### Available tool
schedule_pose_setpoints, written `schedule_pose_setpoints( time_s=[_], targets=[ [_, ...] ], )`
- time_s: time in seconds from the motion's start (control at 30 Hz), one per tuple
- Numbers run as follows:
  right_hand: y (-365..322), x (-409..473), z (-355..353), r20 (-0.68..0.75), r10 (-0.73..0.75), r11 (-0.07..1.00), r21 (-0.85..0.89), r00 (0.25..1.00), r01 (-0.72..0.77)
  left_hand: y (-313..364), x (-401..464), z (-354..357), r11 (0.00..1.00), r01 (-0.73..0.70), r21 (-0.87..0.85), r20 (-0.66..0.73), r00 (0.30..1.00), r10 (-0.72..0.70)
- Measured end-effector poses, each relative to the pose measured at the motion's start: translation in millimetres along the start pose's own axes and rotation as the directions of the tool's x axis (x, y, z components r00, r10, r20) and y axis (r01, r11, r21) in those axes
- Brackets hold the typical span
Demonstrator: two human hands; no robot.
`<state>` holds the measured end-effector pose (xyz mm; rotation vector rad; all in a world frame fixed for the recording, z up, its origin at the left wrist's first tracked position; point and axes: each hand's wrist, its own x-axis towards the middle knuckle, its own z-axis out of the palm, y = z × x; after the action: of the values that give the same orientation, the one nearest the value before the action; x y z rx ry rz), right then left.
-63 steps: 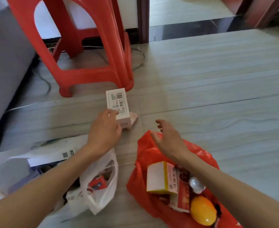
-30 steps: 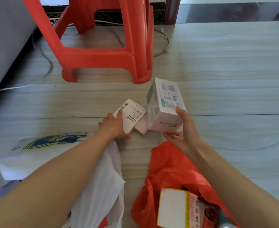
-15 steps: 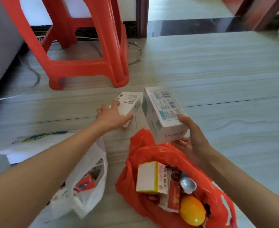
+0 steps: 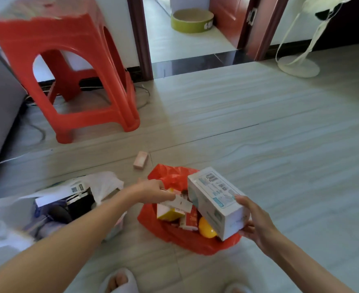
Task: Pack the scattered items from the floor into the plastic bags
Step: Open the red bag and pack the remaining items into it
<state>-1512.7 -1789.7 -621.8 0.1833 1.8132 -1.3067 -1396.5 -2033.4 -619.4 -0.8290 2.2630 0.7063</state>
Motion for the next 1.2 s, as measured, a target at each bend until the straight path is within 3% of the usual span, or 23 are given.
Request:
schedule_pose_setpoints(
  time_s=[0.2,0.37,0.67,0.87,0.97,1.03,1.2],
  targets=[
    [23,-7,-35,0.019,0.006,0.998,-0.062,1.000,-0.005,6,22,23,0.993,0.113,-0.027,-0.297,0.948,-0.116],
    [31,-2,-39,0.060,0.030,0.990,-0.137,0.998,-0.021,15,35,18,0.989,0.089,-0.118,-0.457,0.880,-0.134],
    [33,15,-14,0.071,0.055,0.983,-0.178,0.996,-0.042,18,50,65,0.976,0.061,-0.208,-0.203,0.974,-0.104],
    [43,24,-9,0.081,0.087,0.983,-0.170,0.993,-0.073,19,72,50,0.999,0.033,0.015,-0.005,0.999,-0.033],
    [43,26,-14,0.079,0.076,0.982,-0.180,0.994,-0.061,16,84,33,0.993,-0.042,-0.111,-0.114,0.993,0.030],
    [43,27,-19,0.076,0.055,0.985,-0.169,0.996,-0.041,11,97,24,0.985,-0.150,-0.082,-0.232,0.964,0.127],
    [41,28,-33,0.145,0.005,0.994,-0.111,0.989,0.012,11,125,27,0.987,-0.160,-0.008,-0.251,0.956,0.153]
  ],
)
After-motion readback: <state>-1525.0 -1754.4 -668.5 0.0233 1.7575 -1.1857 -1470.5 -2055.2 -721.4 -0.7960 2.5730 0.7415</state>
